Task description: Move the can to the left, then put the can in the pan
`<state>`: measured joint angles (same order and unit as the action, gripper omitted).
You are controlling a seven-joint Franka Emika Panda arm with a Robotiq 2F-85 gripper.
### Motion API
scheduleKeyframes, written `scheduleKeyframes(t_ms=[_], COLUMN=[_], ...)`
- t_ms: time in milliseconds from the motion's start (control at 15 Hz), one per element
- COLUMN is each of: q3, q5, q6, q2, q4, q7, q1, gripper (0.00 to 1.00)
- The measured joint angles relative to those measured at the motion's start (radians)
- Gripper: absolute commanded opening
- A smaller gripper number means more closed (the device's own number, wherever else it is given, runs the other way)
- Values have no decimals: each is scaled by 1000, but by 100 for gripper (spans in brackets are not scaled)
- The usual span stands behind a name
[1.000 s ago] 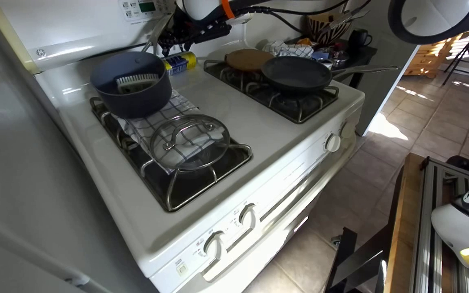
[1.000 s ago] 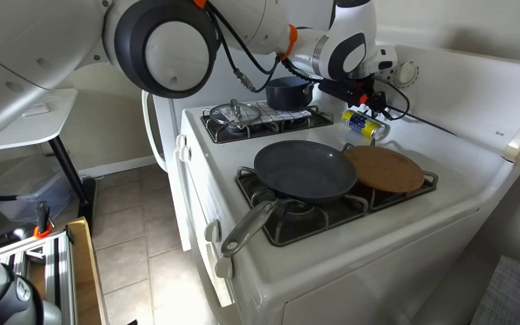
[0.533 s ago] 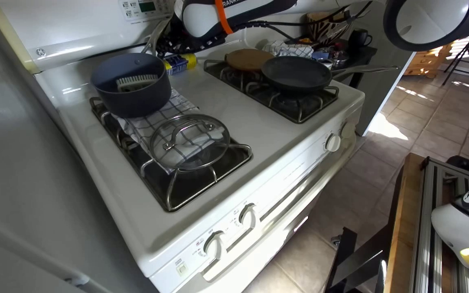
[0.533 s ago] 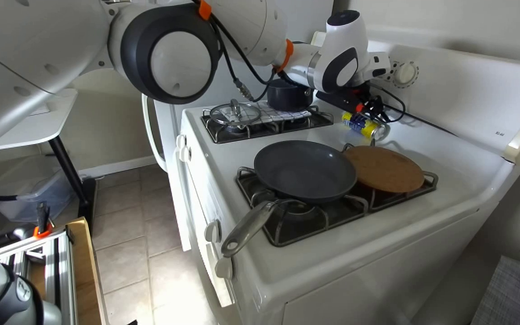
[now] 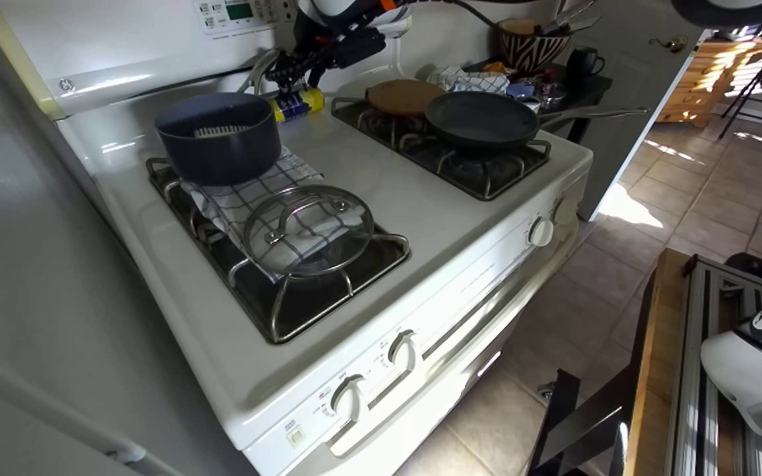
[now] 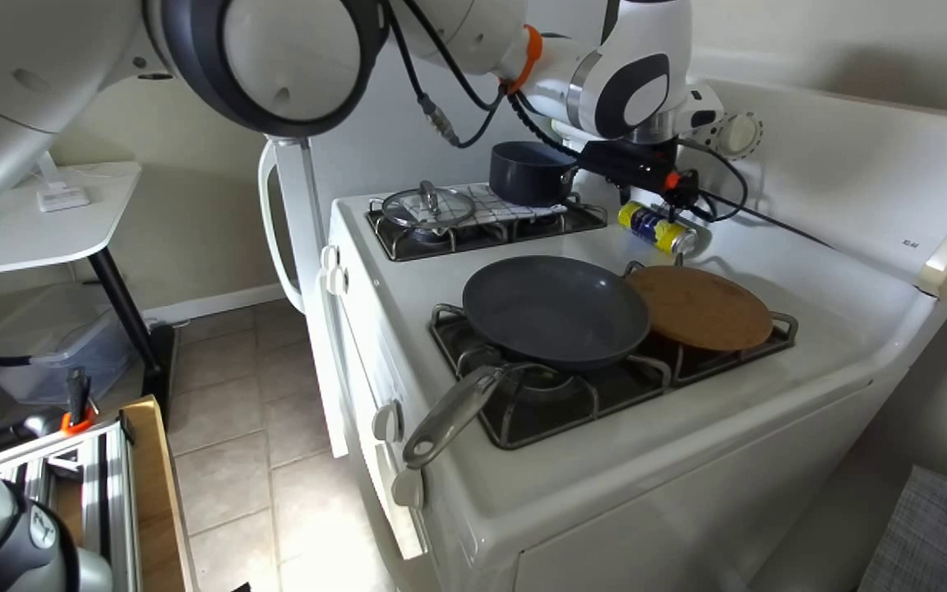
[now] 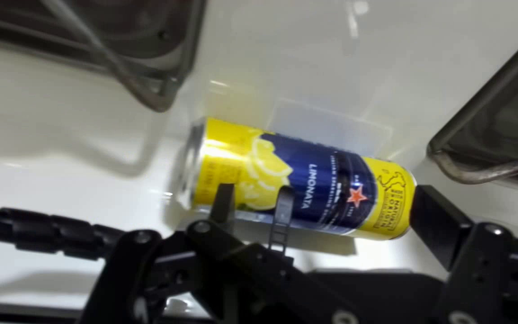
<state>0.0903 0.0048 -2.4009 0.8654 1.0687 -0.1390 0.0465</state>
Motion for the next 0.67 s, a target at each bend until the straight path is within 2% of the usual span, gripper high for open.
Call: scheduleKeyframes(t_ms=[400, 667], q3=[13, 18], q5=[85, 106], q6=[-38, -44], q2=[-169, -200], q4=[140, 217], q7=[-109, -101], q1=[126, 119], gripper=[100, 100])
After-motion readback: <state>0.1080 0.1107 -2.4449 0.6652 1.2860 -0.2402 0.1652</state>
